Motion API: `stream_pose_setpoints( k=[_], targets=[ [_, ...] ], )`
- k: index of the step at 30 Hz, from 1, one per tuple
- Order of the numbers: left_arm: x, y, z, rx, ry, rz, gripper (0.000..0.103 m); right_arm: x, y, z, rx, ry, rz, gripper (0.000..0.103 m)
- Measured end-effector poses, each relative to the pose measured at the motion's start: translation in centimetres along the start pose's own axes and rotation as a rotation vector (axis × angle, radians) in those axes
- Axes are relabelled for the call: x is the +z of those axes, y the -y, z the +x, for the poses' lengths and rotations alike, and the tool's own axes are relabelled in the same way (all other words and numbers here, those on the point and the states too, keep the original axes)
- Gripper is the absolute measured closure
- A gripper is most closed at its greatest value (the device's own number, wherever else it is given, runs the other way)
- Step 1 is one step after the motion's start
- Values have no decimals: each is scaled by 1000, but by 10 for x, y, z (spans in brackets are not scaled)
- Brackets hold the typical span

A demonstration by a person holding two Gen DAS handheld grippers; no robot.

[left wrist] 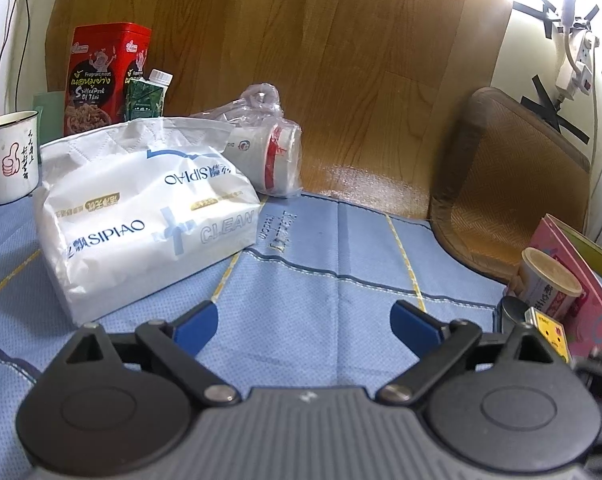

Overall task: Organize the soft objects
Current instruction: 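Reach the right tool to the black highlighter and grasp it, then lift the highlighter with the right tool while the left tool grasps it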

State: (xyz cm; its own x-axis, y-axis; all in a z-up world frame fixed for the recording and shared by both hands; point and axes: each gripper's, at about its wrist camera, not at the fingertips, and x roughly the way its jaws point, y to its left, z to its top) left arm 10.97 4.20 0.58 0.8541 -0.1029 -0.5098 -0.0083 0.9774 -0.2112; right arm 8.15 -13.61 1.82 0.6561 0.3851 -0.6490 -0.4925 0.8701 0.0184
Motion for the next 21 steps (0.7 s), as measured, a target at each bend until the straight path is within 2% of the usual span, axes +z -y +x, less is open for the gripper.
stream_pose_setpoints(
  k=[5, 8, 11, 14, 15, 19, 21],
  targets=[
    [0, 0, 0, -4, -2, -2, 6, 20, 18, 10, -117, 23, 12, 55],
    [0, 0, 0, -7, -3, -3, 6, 28, 38, 20, -213, -1, 67, 54],
    [0, 1, 0, -11, -4, 4, 6, 28, 52, 24, -241, -18, 132, 53],
    [-1, 1, 0, -16, -5, 9, 5, 23, 57, 24, -310, -12, 151, 38],
    [-1, 1, 0, -17, -5, 10, 5, 21, 59, 26, -320, -14, 162, 34],
    [-1, 1, 0, -20, -6, 9, 5, 17, 64, 33, -313, -43, 169, 32],
    [-1, 1, 0, -20, -7, 8, 5, 16, 67, 39, -278, -53, 192, 33]
  ],
)
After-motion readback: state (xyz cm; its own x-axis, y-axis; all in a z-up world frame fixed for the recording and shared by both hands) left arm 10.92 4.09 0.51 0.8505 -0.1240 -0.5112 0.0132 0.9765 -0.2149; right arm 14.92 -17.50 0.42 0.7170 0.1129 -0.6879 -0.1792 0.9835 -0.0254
